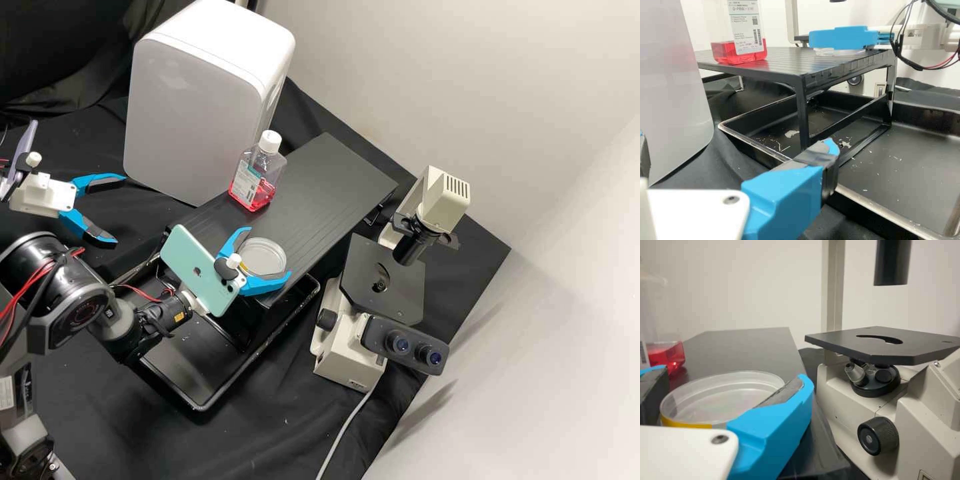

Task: Remove the lid from the petri dish

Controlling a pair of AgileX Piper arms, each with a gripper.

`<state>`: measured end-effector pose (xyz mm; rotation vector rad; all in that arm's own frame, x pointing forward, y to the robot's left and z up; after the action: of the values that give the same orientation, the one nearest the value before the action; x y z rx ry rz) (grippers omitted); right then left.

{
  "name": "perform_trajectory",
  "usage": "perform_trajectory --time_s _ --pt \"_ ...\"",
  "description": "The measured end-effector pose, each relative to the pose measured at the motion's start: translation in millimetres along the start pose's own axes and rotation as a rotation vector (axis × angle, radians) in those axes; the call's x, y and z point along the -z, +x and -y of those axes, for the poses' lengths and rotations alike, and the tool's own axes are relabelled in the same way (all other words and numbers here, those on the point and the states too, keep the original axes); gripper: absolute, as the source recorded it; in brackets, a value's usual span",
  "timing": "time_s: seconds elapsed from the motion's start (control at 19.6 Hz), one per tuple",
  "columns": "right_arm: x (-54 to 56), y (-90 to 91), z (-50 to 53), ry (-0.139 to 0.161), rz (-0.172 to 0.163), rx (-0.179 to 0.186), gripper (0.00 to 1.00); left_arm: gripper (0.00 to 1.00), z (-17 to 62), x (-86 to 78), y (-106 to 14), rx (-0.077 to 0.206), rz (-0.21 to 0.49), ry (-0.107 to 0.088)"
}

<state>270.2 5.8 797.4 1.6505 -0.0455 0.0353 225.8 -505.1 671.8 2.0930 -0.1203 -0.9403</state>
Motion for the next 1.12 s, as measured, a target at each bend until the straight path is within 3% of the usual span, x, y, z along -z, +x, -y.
perform_trajectory --time_s 0.1,0.66,0.97,1.02,1.12 --pt "-0.6 0.0 -0.7 -0.011 0.001 -0.002 1.0 1.0 0.1 -0.5 0.1 0.0 0.002 0.0" --pt "7.3 -3.0 -14.7 -0.01 -0.025 -0.049 1.0 1.0 1.0 -2.5 0.6 0.004 0.009 0.002" --pt "7.5 -3.0 -15.0 -0.01 -0.026 -0.05 1.0 1.0 1.0 -2.5 0.6 0.004 0.009 0.002" --pt "7.5 -3.0 -15.0 -0.01 -0.026 -0.05 0.0 1.0 1.0 -2.5 0.6 0.004 0.009 0.002" --pt "7.5 -3.0 -15.0 -0.01 -0.026 -0.05 0.0 1.0 1.0 -2.5 0.6 0.004 0.009 0.002"
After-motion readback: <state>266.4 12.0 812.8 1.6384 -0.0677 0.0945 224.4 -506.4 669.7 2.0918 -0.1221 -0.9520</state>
